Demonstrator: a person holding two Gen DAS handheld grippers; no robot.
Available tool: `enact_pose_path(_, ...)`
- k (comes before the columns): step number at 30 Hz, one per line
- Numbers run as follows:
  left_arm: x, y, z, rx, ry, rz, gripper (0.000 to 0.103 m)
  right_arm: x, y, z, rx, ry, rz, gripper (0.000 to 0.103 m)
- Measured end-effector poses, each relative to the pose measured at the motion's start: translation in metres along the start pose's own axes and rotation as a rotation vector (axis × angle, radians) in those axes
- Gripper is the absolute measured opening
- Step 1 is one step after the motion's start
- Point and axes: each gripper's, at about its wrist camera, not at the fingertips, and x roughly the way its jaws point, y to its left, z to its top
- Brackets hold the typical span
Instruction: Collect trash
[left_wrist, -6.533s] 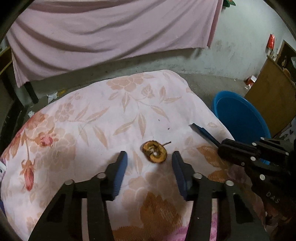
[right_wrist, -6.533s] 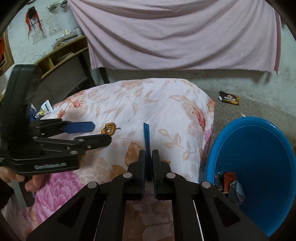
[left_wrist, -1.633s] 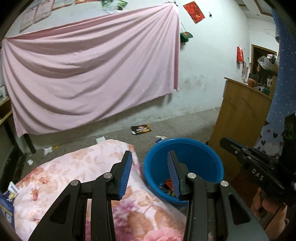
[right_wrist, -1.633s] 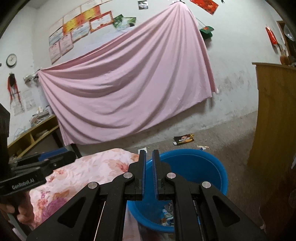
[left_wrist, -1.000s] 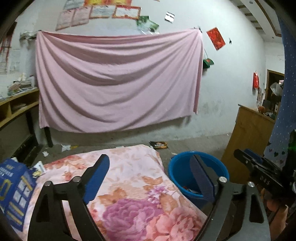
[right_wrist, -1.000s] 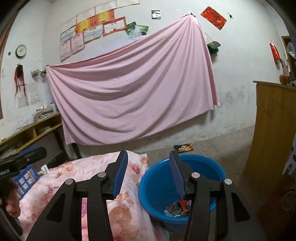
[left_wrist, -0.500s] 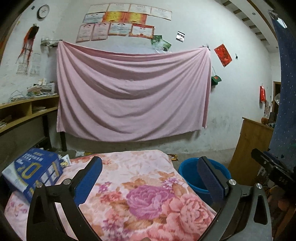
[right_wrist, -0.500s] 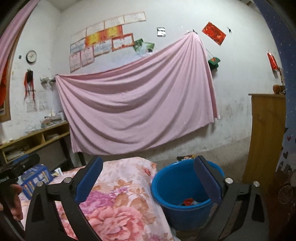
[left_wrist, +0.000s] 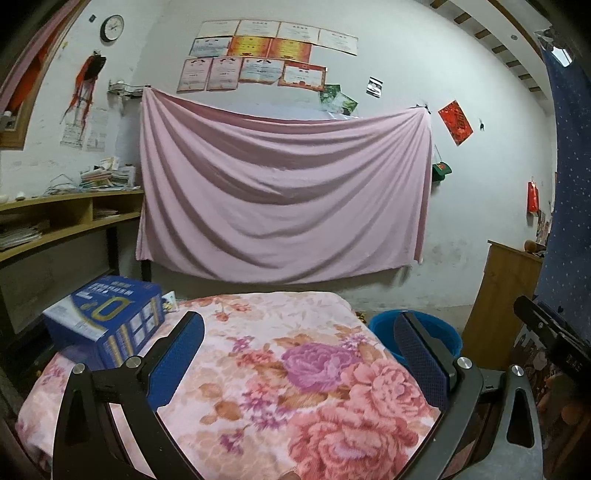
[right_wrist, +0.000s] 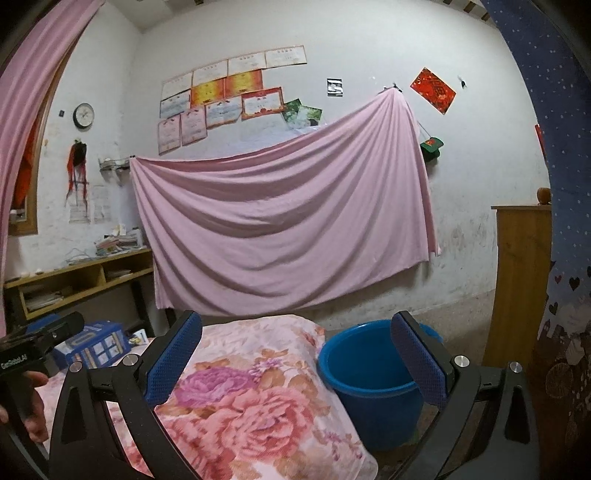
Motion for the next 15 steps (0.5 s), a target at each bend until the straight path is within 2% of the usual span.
enact_pose_path(15, -0.030, 0.016, -0.055, -0.019, 0.011, 0.093, 0.101, -0.034, 0.036, -0.036, -0.060, -0.007, 0.017, 0.103)
